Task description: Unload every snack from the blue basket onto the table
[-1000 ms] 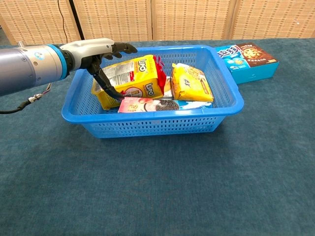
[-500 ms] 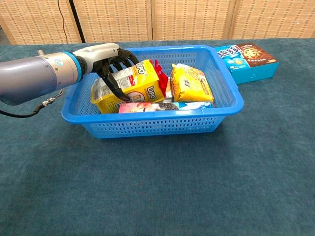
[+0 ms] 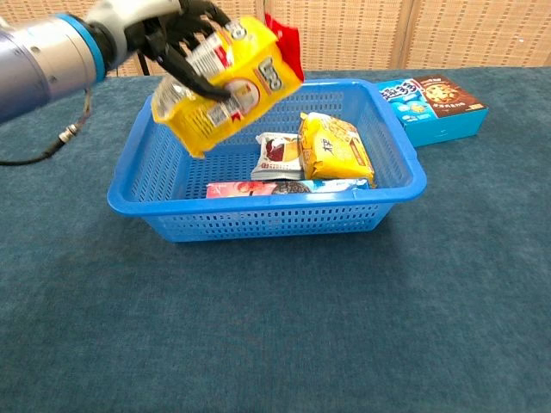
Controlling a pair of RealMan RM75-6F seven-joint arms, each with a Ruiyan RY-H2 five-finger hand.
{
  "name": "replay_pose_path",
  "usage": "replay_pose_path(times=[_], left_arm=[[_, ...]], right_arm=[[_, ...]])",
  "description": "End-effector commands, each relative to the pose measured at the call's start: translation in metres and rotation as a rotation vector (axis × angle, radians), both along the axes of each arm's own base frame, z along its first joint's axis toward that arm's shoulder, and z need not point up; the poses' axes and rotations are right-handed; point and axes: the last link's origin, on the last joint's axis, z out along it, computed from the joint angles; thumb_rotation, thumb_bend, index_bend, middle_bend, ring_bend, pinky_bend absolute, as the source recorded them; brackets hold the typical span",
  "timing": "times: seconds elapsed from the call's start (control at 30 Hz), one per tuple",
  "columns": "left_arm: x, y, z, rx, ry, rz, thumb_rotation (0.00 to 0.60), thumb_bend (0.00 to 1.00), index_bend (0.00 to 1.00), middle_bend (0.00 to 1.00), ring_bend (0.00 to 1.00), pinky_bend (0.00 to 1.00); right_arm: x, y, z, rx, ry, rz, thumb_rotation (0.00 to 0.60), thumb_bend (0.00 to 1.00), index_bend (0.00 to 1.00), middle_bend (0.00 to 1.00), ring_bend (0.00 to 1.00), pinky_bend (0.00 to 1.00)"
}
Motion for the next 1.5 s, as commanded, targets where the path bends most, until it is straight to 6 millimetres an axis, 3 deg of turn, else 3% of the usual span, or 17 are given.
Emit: replay_pose_path(times=[0.03, 0.13, 0.27, 0.3, 0.5, 0.63, 0.67, 0.73, 0.8, 0.87, 0.93, 1.1, 1.27, 1.5], left_arm=[[-0.002, 0.004, 0.051, 0.113, -0.085, -0.022, 0.6, 0.23, 0.52, 0.52, 0.49, 0.57], [-0.009, 0.009, 0.072, 0.164, -0.076, -0.013, 0.6, 0.23, 0.52, 0.52, 0.49, 0.57], [-0.036, 0.019, 0.097, 0.213, 0.001, 0.045, 0.6, 0.22, 0.51, 0.52, 0.48, 0.57], [-0.071, 0.027, 0.1, 0.215, 0.054, 0.142, 0.6, 0.22, 0.51, 0.52, 0.48, 0.57], [-0.133, 0.046, 0.078, 0.145, 0.079, 0.315, 0.6, 0.22, 0.51, 0.52, 0.48, 0.57], [-0.151, 0.054, 0.057, 0.108, 0.092, 0.355, 0.6, 0.22, 0.48, 0.5, 0.45, 0.56], [-0.153, 0.055, 0.053, 0.098, 0.097, 0.358, 0.6, 0.21, 0.46, 0.47, 0.41, 0.52], [-0.155, 0.055, 0.041, 0.046, 0.12, 0.36, 0.6, 0.18, 0.32, 0.31, 0.26, 0.38], [-0.158, 0.054, 0.033, -0.018, 0.156, 0.36, 0.6, 0.09, 0.07, 0.06, 0.05, 0.11], [-0.157, 0.053, 0.032, -0.052, 0.16, 0.356, 0.6, 0.02, 0.0, 0.0, 0.0, 0.0], [-0.153, 0.052, 0.034, -0.026, 0.13, 0.337, 0.6, 0.0, 0.0, 0.0, 0.0, 0.0], [-0.152, 0.038, 0.06, 0.039, 0.111, 0.261, 0.6, 0.0, 0.0, 0.0, 0.0, 0.0], [-0.16, 0.012, 0.096, 0.109, 0.125, 0.184, 0.6, 0.0, 0.0, 0.0, 0.0, 0.0], [-0.199, -0.047, 0.132, 0.16, 0.222, 0.206, 0.6, 0.0, 0.0, 0.0, 0.0, 0.0]], right_arm=[[0.0, 0.0, 0.0, -0.001, -0.001, 0.002, 0.6, 0.0, 0.05, 0.0, 0.0, 0.06], [0.001, 0.001, 0.0, 0.0, -0.003, 0.004, 0.6, 0.0, 0.05, 0.0, 0.0, 0.06], [0.002, 0.002, 0.0, 0.004, -0.006, 0.01, 0.6, 0.0, 0.05, 0.0, 0.0, 0.06], [0.004, 0.002, -0.001, 0.012, -0.007, 0.016, 0.6, 0.0, 0.05, 0.0, 0.0, 0.06], [0.006, 0.003, -0.004, 0.029, -0.008, 0.023, 0.6, 0.0, 0.05, 0.0, 0.0, 0.06], [0.007, 0.002, -0.006, 0.036, -0.007, 0.023, 0.6, 0.0, 0.05, 0.0, 0.0, 0.06], [0.007, 0.002, -0.006, 0.037, -0.007, 0.023, 0.6, 0.0, 0.05, 0.0, 0.0, 0.06], [0.006, 0.002, -0.007, 0.039, -0.004, 0.02, 0.6, 0.0, 0.05, 0.0, 0.0, 0.06], [0.006, 0.002, -0.007, 0.039, -0.003, 0.018, 0.6, 0.0, 0.05, 0.0, 0.0, 0.06], [0.006, 0.002, -0.008, 0.041, 0.0, 0.015, 0.6, 0.0, 0.05, 0.0, 0.0, 0.06], [0.005, 0.001, -0.008, 0.042, 0.007, 0.009, 0.6, 0.0, 0.05, 0.0, 0.0, 0.06], [0.005, 0.0, -0.008, 0.045, 0.026, 0.013, 0.6, 0.0, 0.05, 0.0, 0.0, 0.06], [0.014, -0.005, 0.0, 0.042, 0.068, 0.06, 0.6, 0.0, 0.05, 0.0, 0.0, 0.06], [0.059, -0.026, 0.01, 0.136, 0.154, 0.231, 0.6, 0.0, 0.05, 0.0, 0.0, 0.06]])
